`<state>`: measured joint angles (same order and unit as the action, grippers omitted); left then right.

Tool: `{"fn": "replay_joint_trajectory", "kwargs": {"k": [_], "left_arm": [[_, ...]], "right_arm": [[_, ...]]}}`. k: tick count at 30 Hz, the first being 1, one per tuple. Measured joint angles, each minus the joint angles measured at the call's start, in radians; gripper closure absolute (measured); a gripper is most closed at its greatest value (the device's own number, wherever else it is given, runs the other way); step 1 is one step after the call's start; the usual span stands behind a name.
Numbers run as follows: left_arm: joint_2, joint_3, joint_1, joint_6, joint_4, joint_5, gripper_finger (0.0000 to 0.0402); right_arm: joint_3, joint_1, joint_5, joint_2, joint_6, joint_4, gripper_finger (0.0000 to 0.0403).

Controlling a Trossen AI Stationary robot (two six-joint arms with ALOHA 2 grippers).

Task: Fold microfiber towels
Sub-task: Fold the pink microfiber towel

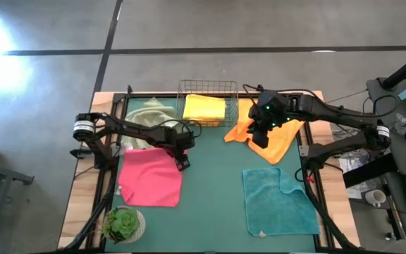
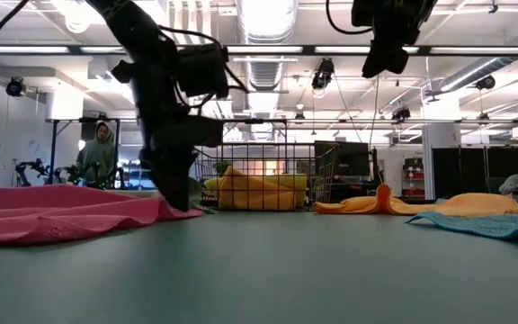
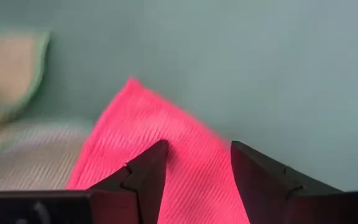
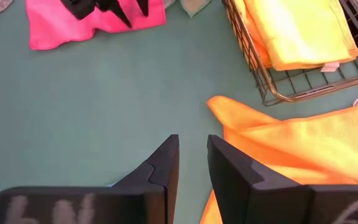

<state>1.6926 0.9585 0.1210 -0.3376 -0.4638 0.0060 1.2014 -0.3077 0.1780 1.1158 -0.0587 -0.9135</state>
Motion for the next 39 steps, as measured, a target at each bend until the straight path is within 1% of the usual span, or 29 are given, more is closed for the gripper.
{"fn": "replay_joint_trajectory", "kwargs": {"k": [2, 6, 8, 12, 15, 18, 21, 25, 30, 32, 36, 39], "left_arm": [[0.009, 0.001, -0.005, -0.017, 0.057, 0.001, 0.0238], [0.049, 0.010, -0.012, -0.102, 0.120, 0.020, 0.0238], [0.065, 0.027, -0.017, -0.099, 0.127, 0.023, 0.0238], [0.061, 0.054, -0.017, -0.092, 0.077, 0.027, 0.0238], [0.021, 0.090, -0.018, -0.059, 0.009, 0.027, 0.0238], [-0.038, 0.117, -0.021, -0.041, -0.069, 0.020, 0.0238], [-0.100, 0.127, -0.031, -0.041, -0.110, 0.002, 0.0238], [-0.193, 0.129, -0.058, -0.046, -0.181, -0.016, 0.0238], [-0.274, 0.125, -0.139, -0.049, -0.312, -0.018, 0.0238], [-0.287, 0.122, -0.188, -0.048, -0.329, -0.014, 0.0238], [-0.272, 0.109, -0.290, -0.048, -0.330, -0.005, 0.0238], [-0.229, 0.085, -0.344, -0.048, -0.322, 0.001, 0.0238]], "right_arm": [[-0.002, 0.000, 0.001, -0.001, 0.004, 0.000, 0.0328], [-0.013, 0.000, 0.001, -0.001, 0.004, -0.001, 0.0326], [-0.022, 0.000, 0.001, -0.001, 0.005, 0.000, 0.0324], [-0.048, 0.000, 0.005, -0.001, -0.008, 0.008, 0.0325], [-0.067, 0.002, 0.033, -0.001, -0.036, 0.022, 0.0329], [-0.093, 0.010, 0.104, -0.001, -0.075, 0.066, 0.0330], [-0.128, 0.033, 0.160, -0.001, -0.122, 0.167, 0.0328], [-0.178, 0.092, 0.163, 0.001, -0.178, 0.325, 0.0329], [-0.209, 0.168, 0.162, 0.001, -0.236, 0.486, 0.0329], [-0.210, 0.187, 0.144, 0.001, -0.245, 0.522, 0.0328], [-0.201, 0.205, 0.067, 0.001, -0.273, 0.527, 0.0330], [-0.192, 0.205, 0.056, 0.001, -0.285, 0.530, 0.0333]]}}
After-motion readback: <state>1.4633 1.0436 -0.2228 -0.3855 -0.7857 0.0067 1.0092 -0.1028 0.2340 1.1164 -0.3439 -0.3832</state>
